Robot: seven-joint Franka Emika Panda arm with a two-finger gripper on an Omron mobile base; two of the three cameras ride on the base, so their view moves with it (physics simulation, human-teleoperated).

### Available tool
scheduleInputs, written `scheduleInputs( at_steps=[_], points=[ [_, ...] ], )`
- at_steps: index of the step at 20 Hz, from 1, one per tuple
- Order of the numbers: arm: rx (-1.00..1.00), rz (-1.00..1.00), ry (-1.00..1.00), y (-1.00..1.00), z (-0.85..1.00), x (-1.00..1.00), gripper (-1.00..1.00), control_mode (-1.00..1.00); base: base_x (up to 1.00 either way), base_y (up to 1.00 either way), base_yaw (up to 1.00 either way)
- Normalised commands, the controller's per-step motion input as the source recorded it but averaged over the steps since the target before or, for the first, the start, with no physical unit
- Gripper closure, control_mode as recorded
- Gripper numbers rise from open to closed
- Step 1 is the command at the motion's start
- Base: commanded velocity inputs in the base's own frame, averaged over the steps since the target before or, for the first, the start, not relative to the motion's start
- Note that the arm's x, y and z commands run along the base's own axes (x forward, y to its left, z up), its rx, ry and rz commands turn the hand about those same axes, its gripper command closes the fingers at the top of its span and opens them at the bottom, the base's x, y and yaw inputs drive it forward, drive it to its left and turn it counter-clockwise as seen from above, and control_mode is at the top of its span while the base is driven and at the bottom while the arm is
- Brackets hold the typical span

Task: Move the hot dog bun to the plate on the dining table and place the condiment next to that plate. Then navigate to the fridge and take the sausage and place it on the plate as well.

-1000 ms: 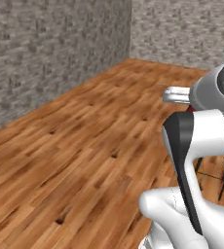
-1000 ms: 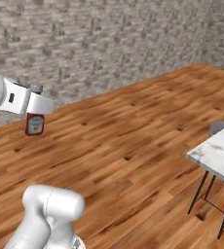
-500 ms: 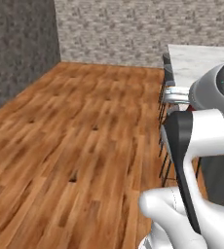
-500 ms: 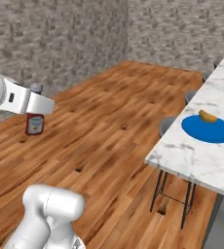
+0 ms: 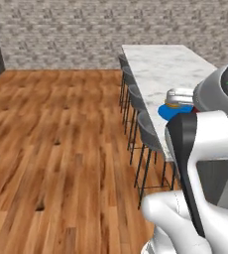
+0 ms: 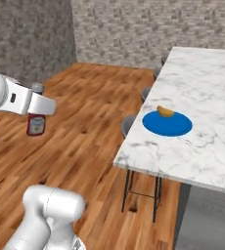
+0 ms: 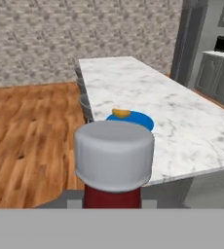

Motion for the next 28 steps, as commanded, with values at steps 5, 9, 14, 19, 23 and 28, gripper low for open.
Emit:
scheduleInputs(
  at_steps=[5,9,14,19,23,28],
  points=[
    [0.00,0.00,0.00,0.00,0.00,0.00,1.00,1.00,0.04,-0.34,-0.28],
    [0.00,0.00,0.00,0.00,0.00,0.00,1.00,1.00,0.28,-0.58,-0.13],
    [0.00,0.00,0.00,0.00,0.00,0.00,1.00,1.00,0.33,-0.77,-0.02],
    [0.00,0.00,0.00,0.00,0.00,0.00,1.00,1.00,0.71,-0.49,0.00],
    [0.00,0.00,0.00,0.00,0.00,0.00,1.00,1.00,0.76,-0.32,0.00],
    [0.07,0.03,0.00,-0.52,-0.06,0.20,1.00,-1.00,0.12,-0.15,0.00]
  ],
)
